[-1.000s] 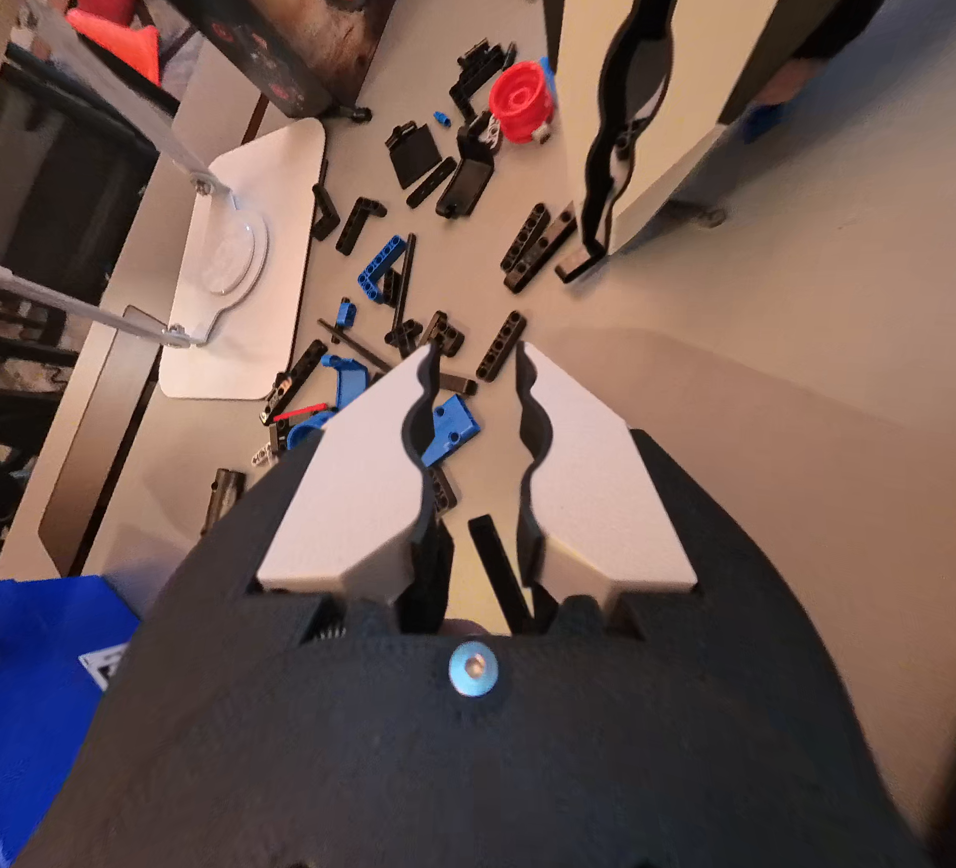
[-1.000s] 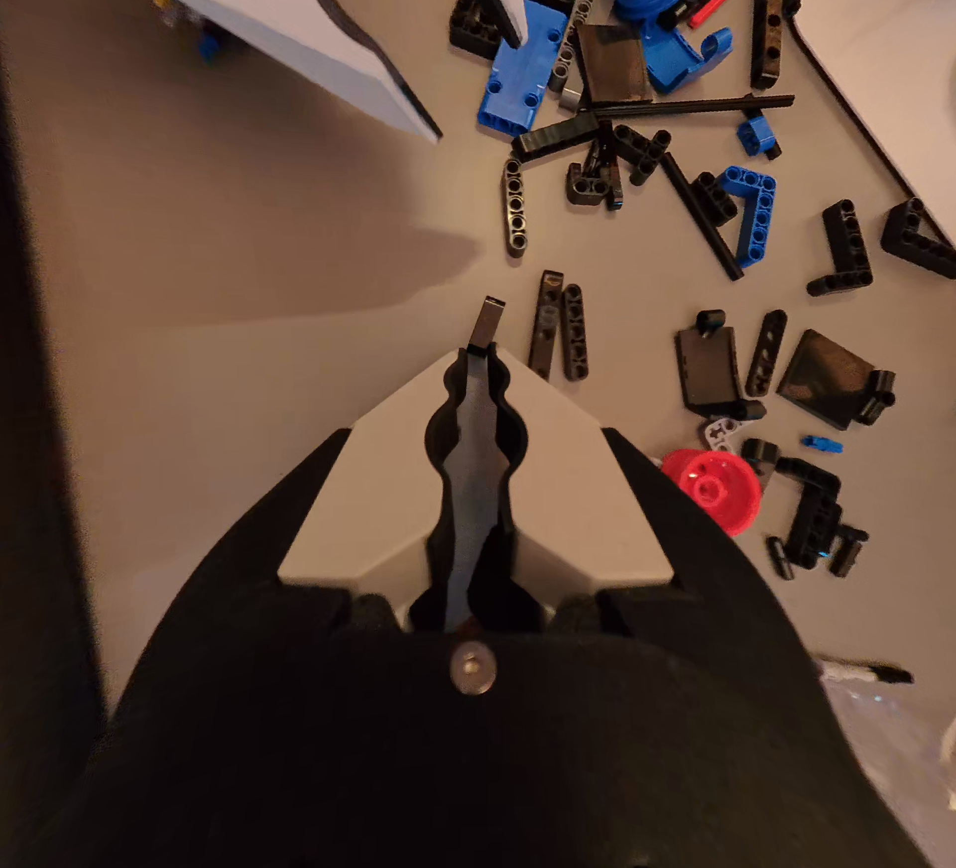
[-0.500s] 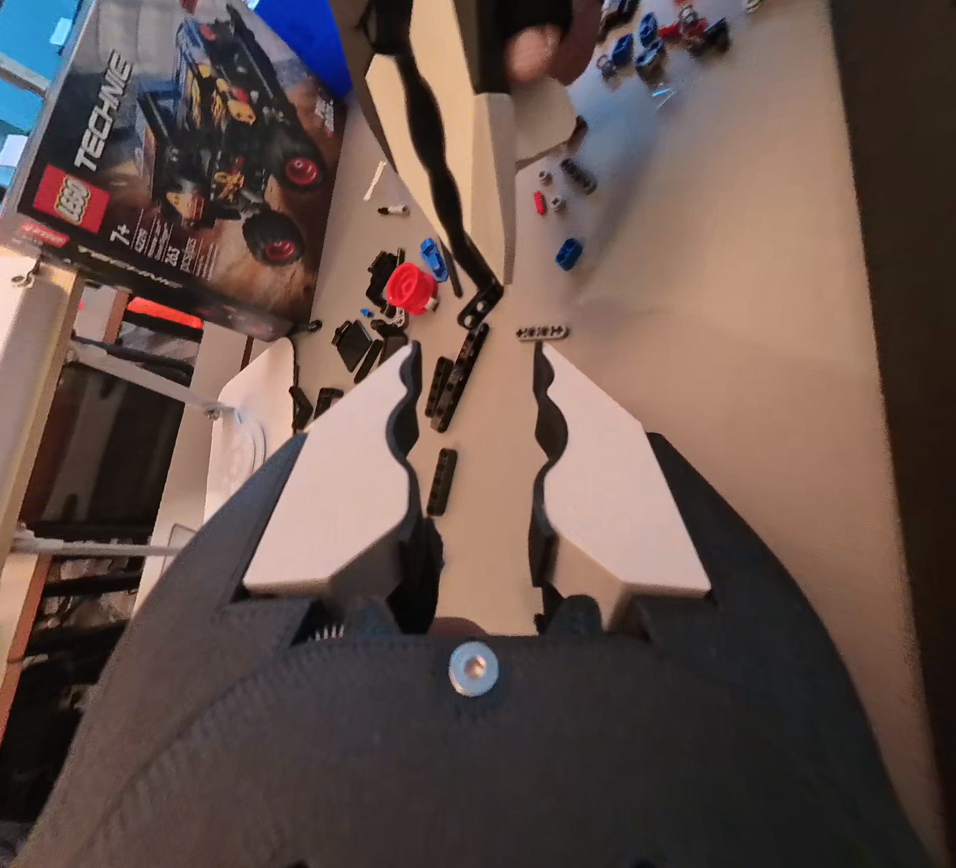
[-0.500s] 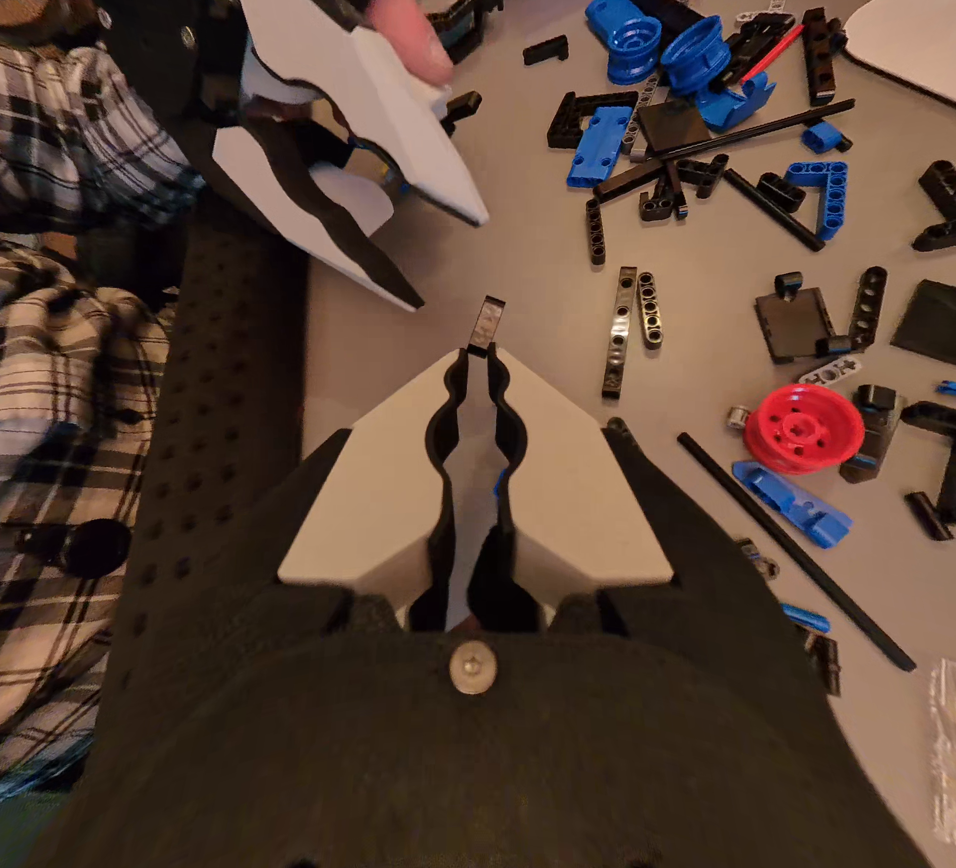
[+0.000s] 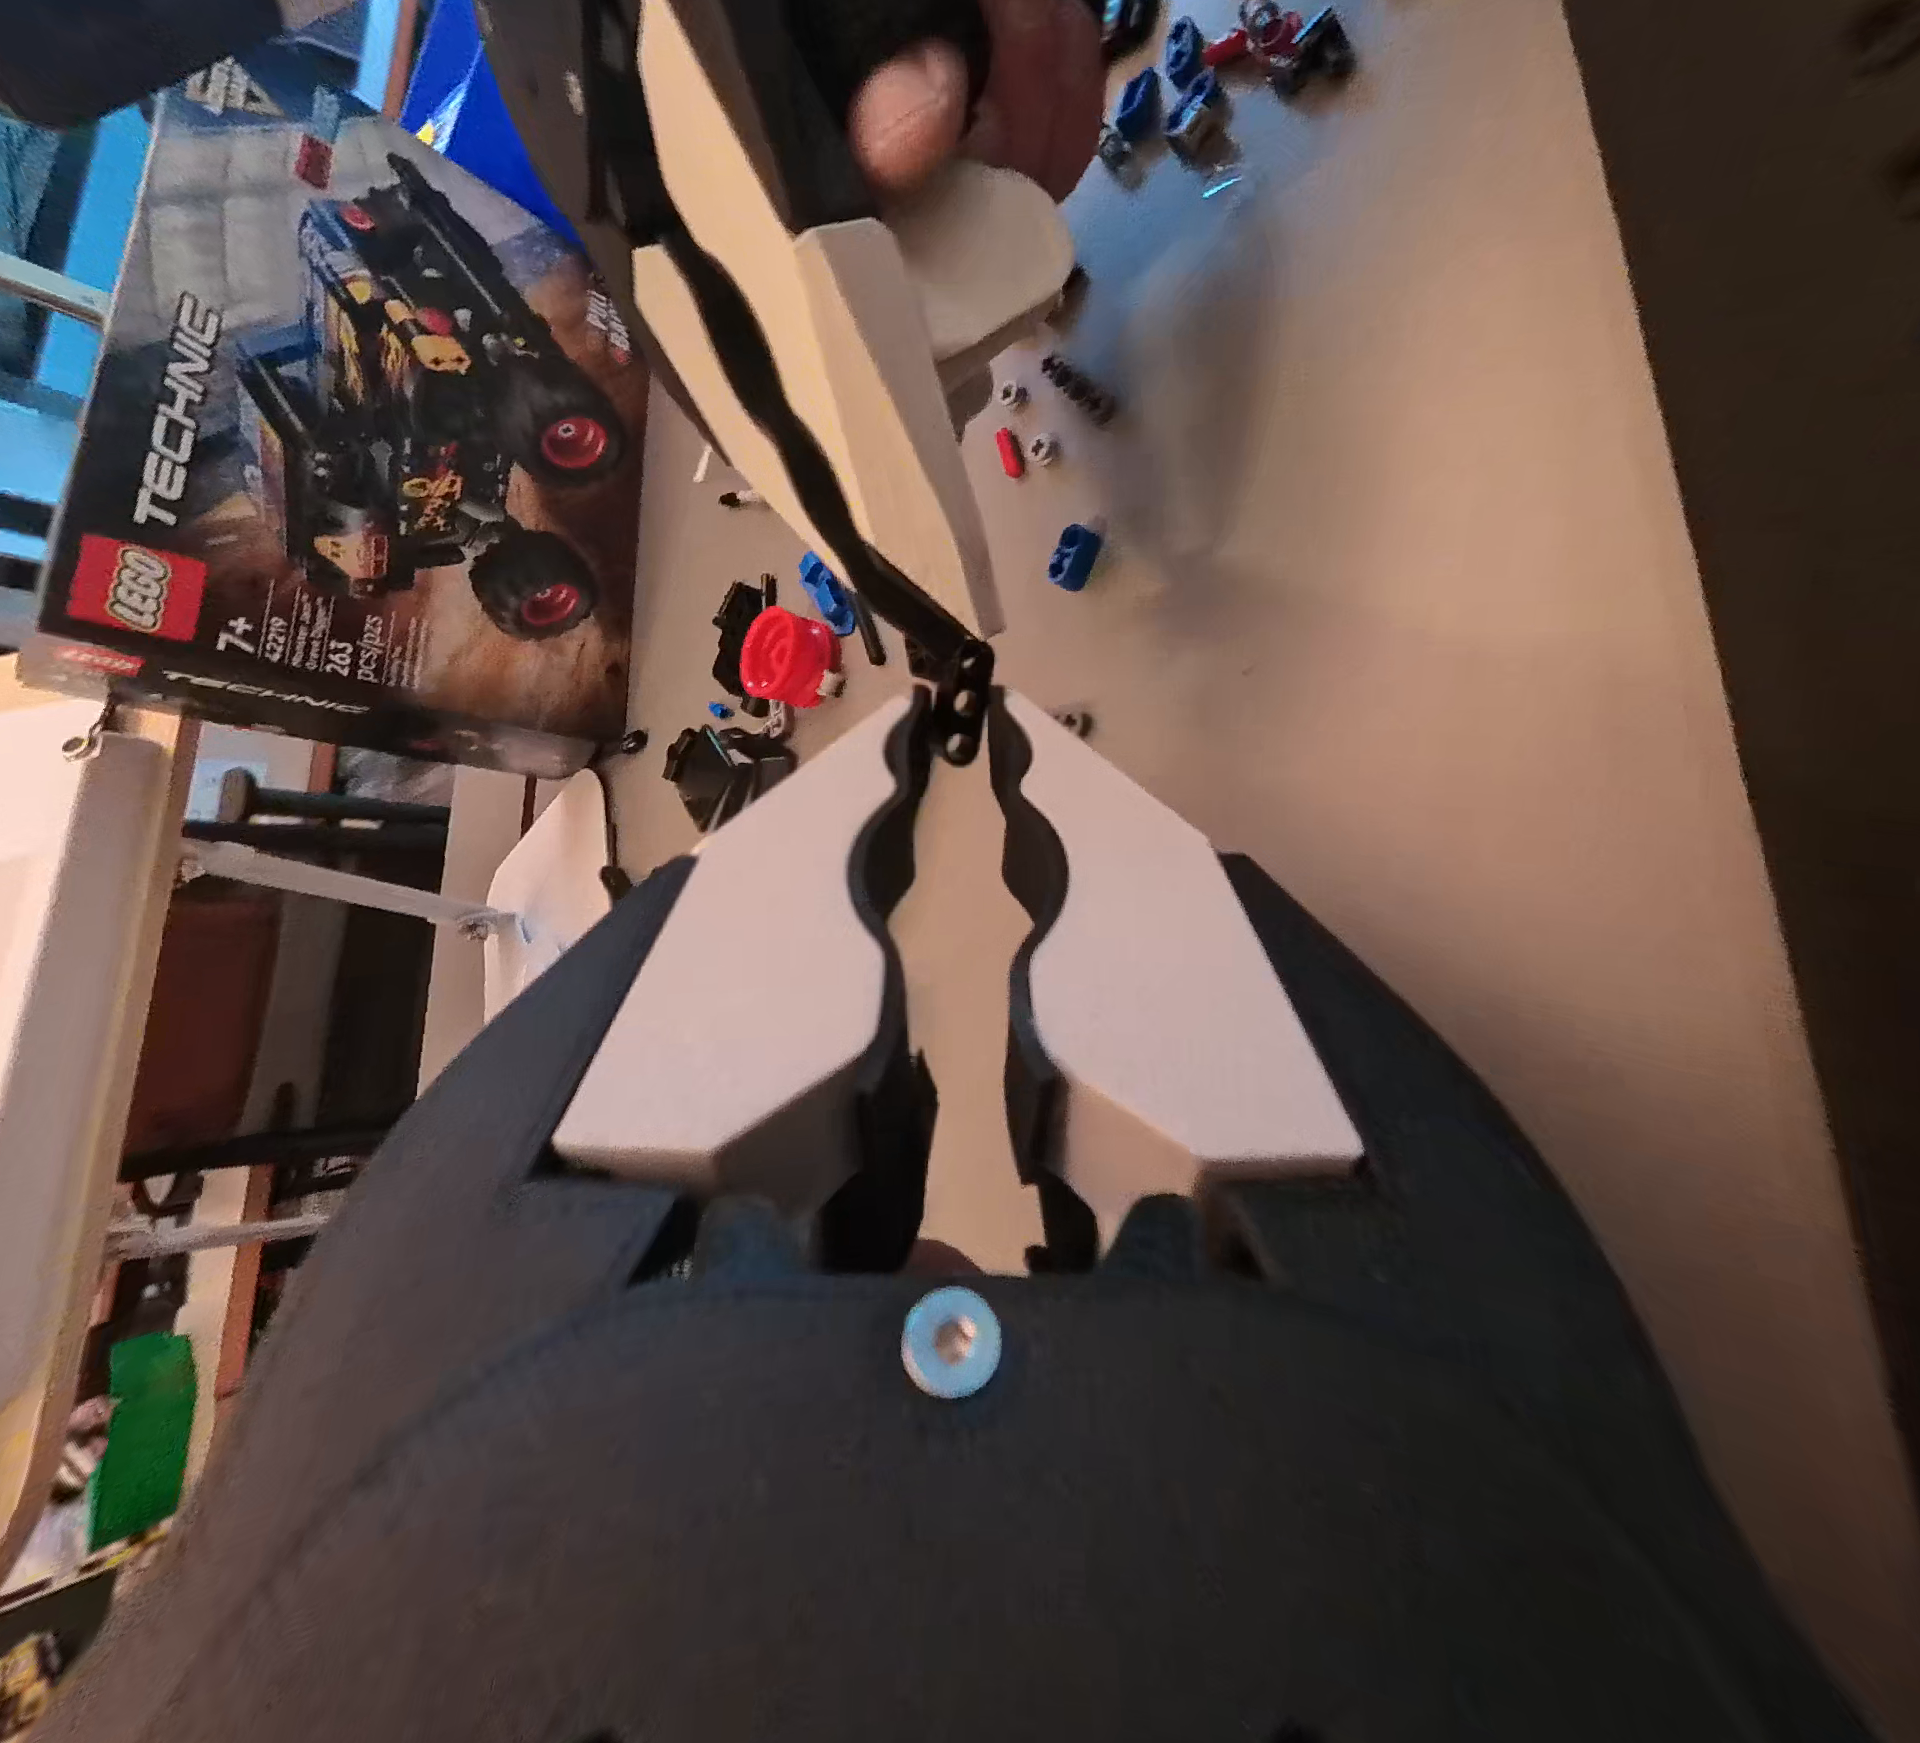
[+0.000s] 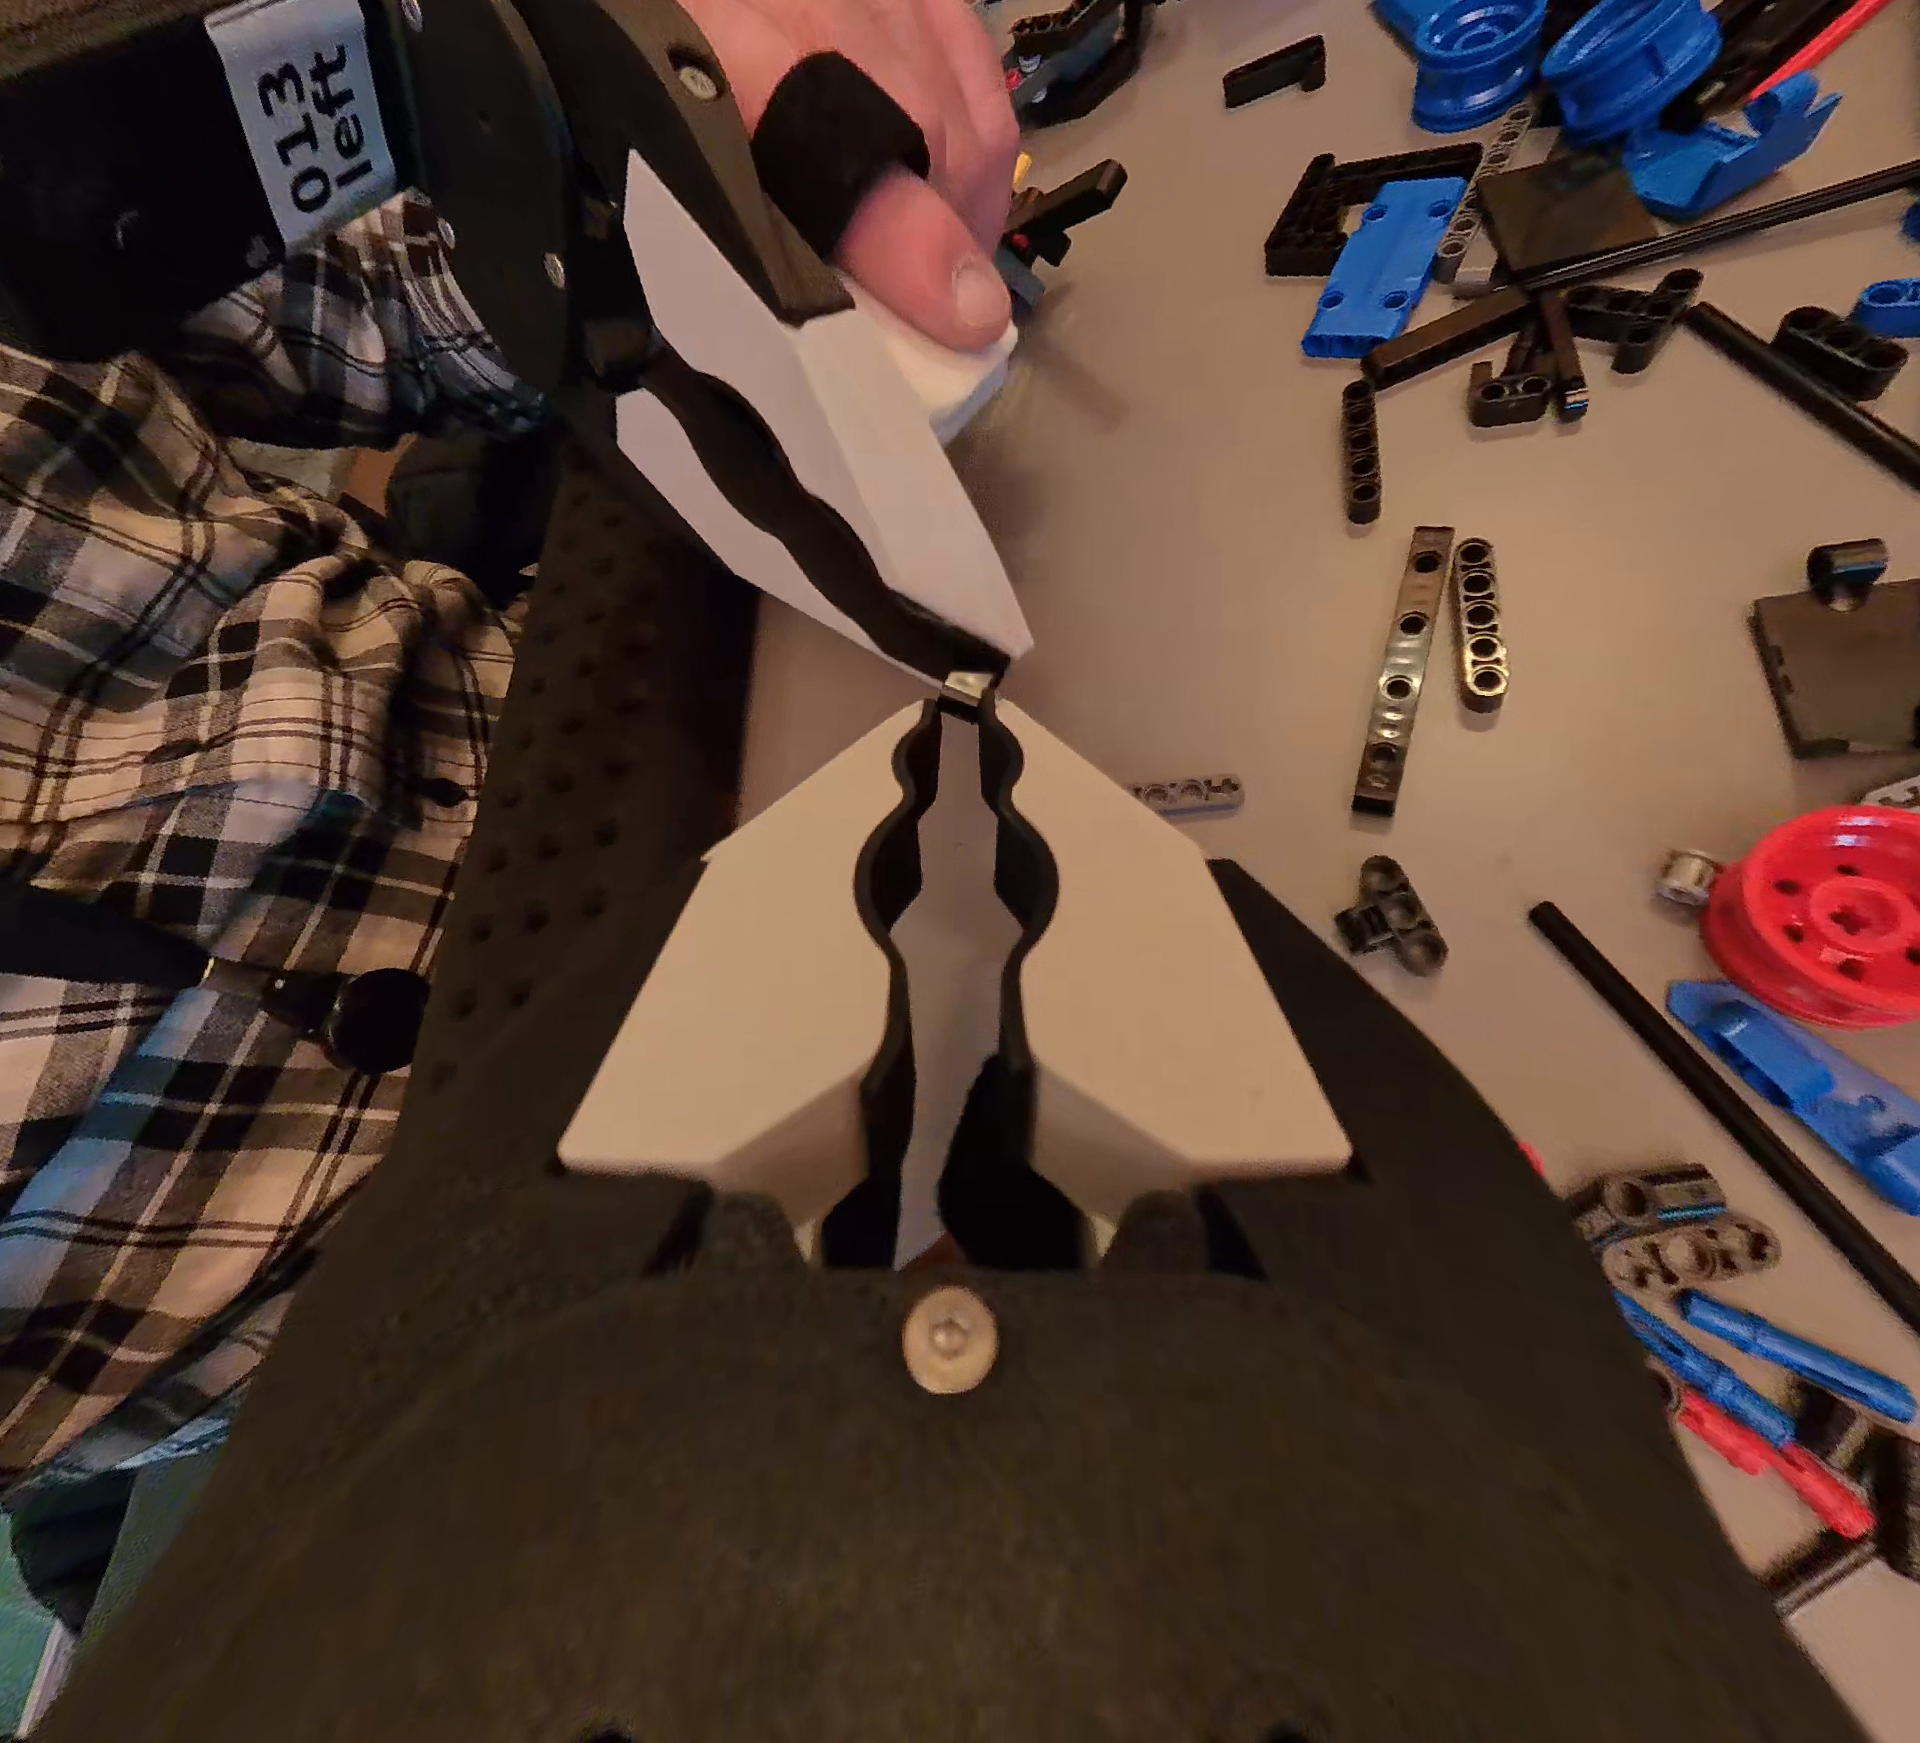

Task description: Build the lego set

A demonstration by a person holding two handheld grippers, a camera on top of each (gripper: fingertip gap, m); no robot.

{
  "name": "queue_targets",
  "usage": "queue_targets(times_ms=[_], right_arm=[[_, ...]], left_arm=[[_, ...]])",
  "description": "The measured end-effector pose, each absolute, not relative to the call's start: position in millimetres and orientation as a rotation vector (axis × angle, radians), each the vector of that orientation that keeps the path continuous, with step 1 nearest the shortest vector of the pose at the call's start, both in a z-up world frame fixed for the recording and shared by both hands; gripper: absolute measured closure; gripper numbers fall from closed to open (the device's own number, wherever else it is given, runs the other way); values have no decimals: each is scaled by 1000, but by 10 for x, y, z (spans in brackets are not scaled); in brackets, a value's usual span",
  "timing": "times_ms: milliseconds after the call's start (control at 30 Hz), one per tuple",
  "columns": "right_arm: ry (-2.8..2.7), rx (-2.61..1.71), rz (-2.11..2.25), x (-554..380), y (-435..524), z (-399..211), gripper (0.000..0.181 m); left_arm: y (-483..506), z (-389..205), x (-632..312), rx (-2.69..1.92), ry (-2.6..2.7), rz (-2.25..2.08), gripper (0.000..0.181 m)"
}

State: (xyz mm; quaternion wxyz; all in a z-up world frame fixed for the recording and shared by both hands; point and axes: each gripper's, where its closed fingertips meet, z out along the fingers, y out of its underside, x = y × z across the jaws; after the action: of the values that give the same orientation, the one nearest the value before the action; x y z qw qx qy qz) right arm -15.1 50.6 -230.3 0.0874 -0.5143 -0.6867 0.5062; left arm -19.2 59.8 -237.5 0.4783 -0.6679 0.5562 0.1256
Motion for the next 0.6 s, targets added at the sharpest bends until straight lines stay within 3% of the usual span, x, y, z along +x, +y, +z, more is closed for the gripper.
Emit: queue_targets(times_ms=[300,600], right_arm=[[-2107,-1348,943,-35,598,-2400,167],[-2139,-1219,724,-10,467,-2589,174]], left_arm=[[571,-2592,-132,-1833,1334,192,175],[510,-2690,4,-1923,1337,71,175]])
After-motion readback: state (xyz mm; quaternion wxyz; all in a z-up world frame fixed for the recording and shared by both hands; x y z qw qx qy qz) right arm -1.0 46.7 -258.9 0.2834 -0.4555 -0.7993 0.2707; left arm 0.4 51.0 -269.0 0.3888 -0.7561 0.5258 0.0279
